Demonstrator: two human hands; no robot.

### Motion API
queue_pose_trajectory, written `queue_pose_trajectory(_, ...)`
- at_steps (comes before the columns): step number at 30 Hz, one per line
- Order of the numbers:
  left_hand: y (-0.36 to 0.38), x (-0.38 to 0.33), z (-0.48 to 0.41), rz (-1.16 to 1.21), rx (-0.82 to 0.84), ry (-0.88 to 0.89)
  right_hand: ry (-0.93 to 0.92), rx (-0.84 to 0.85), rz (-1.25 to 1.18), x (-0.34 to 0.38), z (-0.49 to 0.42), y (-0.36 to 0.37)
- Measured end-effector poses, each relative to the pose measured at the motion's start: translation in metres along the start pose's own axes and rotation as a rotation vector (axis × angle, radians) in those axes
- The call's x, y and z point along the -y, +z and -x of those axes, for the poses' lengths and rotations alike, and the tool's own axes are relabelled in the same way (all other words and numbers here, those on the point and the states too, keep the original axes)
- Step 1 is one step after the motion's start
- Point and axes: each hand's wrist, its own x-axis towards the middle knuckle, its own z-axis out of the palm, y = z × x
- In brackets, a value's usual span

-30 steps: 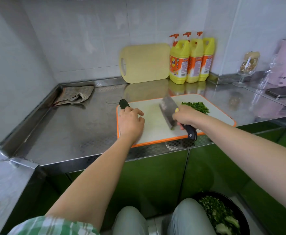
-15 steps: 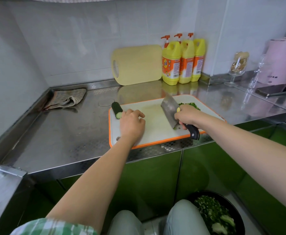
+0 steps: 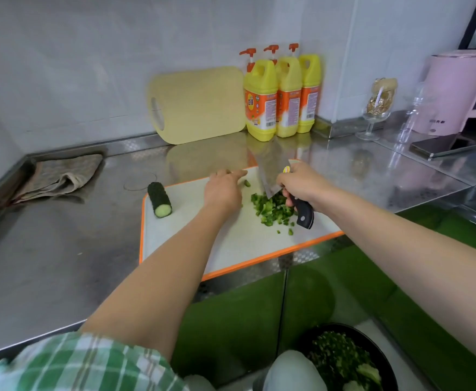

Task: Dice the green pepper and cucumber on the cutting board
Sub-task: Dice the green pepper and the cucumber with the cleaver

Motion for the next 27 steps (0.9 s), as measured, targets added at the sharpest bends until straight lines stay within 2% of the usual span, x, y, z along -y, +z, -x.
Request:
queue_pose_trajectory(4,0.006,-0.007,-0.016,-0.135,0.062,0.070,0.018,0.022,-0.039,0.001,-0.006,0.002)
queue_pose_trajectory(7,0.005,-0.011,-0.021,-0.165,-0.008,0.080,0.028,0.028,-0.042,-0.001,-0.009,0.004)
queue_pose_trajectory(12,-0.004,-0.010,-0.017,-0.181,-0.047,0.057,0.022,0.027,-0.005,0.000,-0.007,0.007)
queue_pose_trajectory(16,-0.016,0.003,-0.001,-0.095,-0.063,0.008,-0.013,0.043,0.039,0.008,0.003,0.011)
queue_pose_trajectory(23,-0.037,0.030,0.043,-0.011,-0.021,-0.026,-0.116,0.177,0.262,0.024,0.035,0.034)
queue_pose_trajectory(27,-0.035,0.036,0.063,-0.018,-0.061,-0.052,-0.155,0.195,0.473,0.029,0.047,0.047)
